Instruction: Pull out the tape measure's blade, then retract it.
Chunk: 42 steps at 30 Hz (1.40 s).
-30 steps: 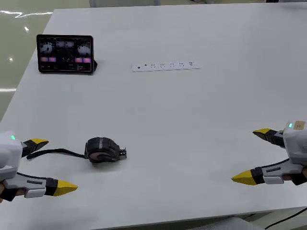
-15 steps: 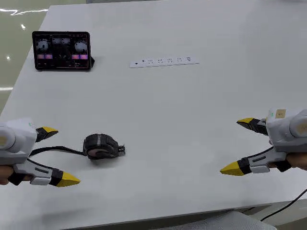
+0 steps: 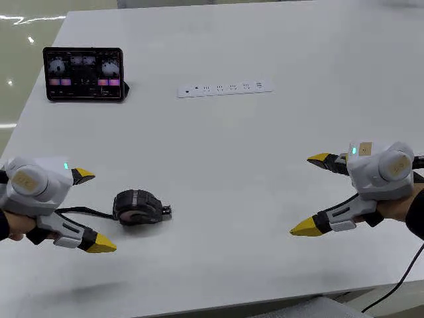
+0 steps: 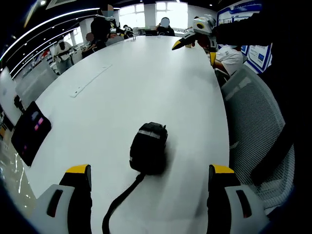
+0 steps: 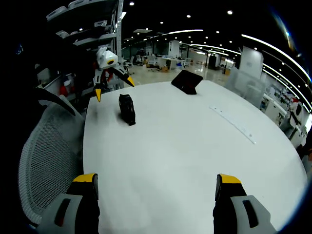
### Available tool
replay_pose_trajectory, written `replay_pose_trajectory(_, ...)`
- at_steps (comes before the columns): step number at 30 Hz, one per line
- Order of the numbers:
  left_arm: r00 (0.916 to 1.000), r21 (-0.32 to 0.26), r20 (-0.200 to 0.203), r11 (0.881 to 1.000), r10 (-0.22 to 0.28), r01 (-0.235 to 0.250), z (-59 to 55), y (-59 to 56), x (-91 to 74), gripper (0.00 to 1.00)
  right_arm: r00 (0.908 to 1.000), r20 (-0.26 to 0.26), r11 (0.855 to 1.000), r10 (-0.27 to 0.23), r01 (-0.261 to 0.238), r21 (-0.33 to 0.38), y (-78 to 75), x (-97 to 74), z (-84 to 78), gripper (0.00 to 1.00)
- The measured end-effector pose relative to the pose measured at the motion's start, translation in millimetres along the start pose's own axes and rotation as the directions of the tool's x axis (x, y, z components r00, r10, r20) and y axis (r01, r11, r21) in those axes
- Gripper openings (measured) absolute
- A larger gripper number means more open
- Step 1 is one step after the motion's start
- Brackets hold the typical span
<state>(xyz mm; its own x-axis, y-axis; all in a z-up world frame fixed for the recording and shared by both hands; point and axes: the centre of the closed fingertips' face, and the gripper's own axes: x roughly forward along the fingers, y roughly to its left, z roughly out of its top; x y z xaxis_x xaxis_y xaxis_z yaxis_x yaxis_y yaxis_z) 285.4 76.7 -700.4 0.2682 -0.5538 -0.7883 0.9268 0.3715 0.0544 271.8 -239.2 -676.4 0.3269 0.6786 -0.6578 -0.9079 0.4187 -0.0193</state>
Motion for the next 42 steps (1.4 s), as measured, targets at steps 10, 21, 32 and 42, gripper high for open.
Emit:
replay_pose_trajectory(10, 0.9965, 0.067, -0.082, 0.998, -0.013, 0.019, -4.1, 8.1, 17.0, 0.91, 0.9998, 0.011, 1.000, 0.018, -0.018, -0.019, -1.8, 16.6, 11.3, 0.99)
replay_pose_trajectory(21, 0.9950, 0.046, -0.088, 0.998, -0.048, 0.052, 5.8, 1.3, 31.0, 0.88, 0.9986, 0.022, 0.998, 0.049, -0.048, -0.035, 4.7, 41.0, 27.6, 0.99)
replay_pose_trajectory(32, 0.9913, 0.079, -0.101, 0.993, -0.085, 0.093, 15.0, -6.3, 41.5, 0.79, 0.9965, 0.017, 0.994, 0.082, -0.080, -0.073, 12.6, 62.0, 41.9, 0.99)
replay_pose_trajectory(42, 0.9842, 0.185, -0.157, 0.977, -0.082, 0.111, 11.4, -8.4, 54.0, 0.61, 0.9945, 0.007, 0.990, 0.104, -0.103, -0.097, 16.5, 81.2, 46.0, 0.99)
